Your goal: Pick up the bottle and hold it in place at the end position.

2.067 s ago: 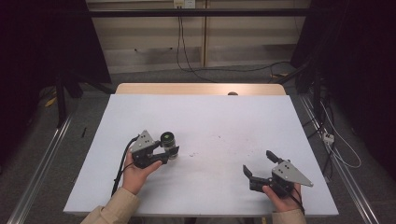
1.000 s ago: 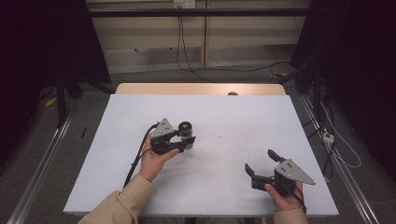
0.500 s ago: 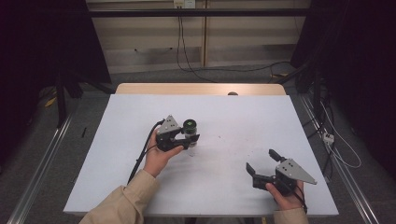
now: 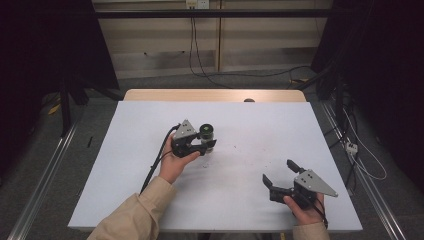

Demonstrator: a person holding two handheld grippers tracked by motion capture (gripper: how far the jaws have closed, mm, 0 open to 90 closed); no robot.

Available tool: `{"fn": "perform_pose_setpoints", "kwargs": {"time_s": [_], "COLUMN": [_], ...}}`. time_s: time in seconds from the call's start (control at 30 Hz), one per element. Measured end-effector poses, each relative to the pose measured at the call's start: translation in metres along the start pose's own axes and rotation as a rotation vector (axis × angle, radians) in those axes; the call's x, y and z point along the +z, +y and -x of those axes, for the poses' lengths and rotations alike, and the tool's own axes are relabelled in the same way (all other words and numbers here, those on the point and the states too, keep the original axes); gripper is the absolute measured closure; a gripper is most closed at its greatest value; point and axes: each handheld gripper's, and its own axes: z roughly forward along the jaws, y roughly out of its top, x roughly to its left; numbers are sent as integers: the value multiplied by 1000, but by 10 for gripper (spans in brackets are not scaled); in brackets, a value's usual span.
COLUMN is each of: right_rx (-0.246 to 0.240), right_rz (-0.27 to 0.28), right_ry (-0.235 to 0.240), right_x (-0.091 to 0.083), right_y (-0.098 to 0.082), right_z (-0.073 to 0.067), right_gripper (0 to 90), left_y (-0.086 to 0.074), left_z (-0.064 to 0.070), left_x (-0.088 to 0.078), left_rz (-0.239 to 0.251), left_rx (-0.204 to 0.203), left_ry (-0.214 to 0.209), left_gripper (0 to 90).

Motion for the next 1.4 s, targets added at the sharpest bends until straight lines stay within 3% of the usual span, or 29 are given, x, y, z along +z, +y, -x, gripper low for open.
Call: {"fn": "perform_pose_setpoints", "kwargs": {"time_s": [0.8, 1.4], "right_rx": [5, 4], "right_rz": [-1, -7], "right_ry": [8, 20], "right_x": [2, 4], "right_y": [0, 0], "right_z": [-1, -2], "right_gripper": [40, 41], "left_y": [-1, -6], "left_z": [-3, -8], "left_x": [26, 33], "left_rz": [-5, -1], "left_rx": [22, 40], "left_ry": [9, 27], "left_gripper": [534, 534]}}
